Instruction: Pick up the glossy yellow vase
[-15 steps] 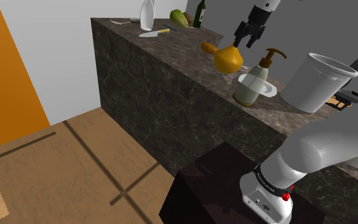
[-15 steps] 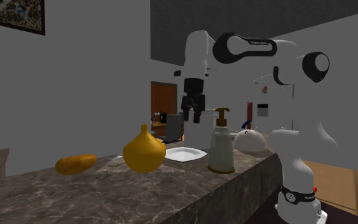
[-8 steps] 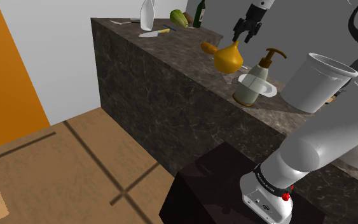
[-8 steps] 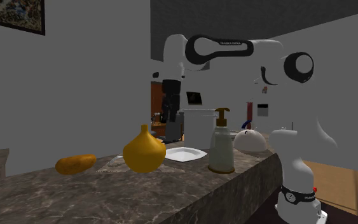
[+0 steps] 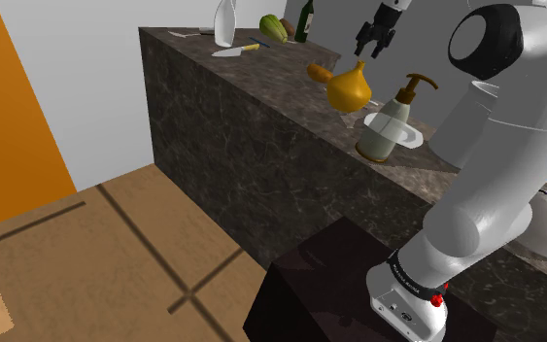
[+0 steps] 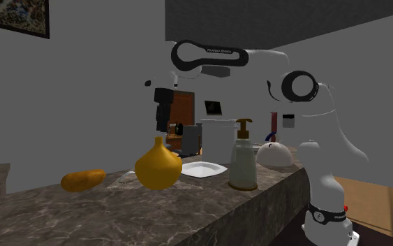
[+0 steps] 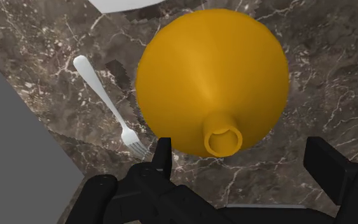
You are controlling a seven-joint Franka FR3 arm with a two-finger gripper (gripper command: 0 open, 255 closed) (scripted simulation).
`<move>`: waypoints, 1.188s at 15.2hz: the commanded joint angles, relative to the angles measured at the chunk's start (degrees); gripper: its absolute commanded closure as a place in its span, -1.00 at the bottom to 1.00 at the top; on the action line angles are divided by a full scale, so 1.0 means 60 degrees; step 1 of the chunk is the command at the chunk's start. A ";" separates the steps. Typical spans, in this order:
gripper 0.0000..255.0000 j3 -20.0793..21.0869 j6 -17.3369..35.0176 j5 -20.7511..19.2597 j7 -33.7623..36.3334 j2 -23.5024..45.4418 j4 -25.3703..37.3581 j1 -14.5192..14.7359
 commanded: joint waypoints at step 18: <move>1.00 0.0013 0.0925 0.0057 -0.0150 0.0071 -0.0867 0.0020</move>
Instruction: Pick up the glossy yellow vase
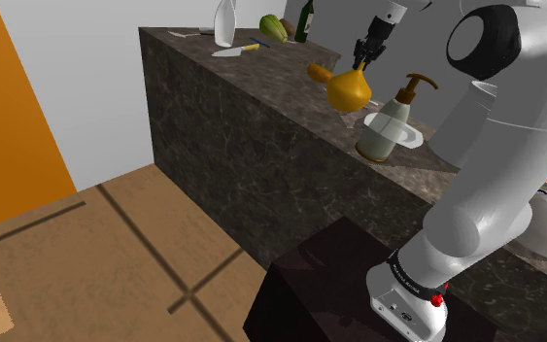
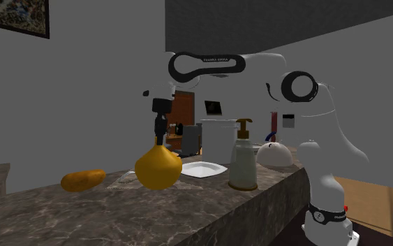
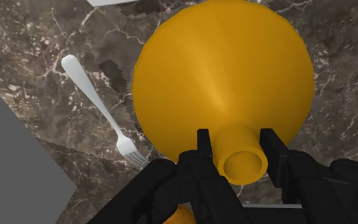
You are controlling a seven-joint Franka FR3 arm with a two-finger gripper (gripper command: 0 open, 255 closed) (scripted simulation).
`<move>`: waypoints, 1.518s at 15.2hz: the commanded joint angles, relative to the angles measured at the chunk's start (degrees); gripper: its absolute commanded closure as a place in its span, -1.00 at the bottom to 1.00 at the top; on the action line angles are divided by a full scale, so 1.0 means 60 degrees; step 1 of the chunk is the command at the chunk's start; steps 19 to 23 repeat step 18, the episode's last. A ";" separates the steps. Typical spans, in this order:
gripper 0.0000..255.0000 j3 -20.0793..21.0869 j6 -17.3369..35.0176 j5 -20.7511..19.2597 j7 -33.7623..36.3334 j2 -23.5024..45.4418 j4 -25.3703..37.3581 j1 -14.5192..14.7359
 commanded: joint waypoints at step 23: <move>1.00 0.0009 -0.2519 0.0367 0.0111 0.0995 0.3480 -0.0566</move>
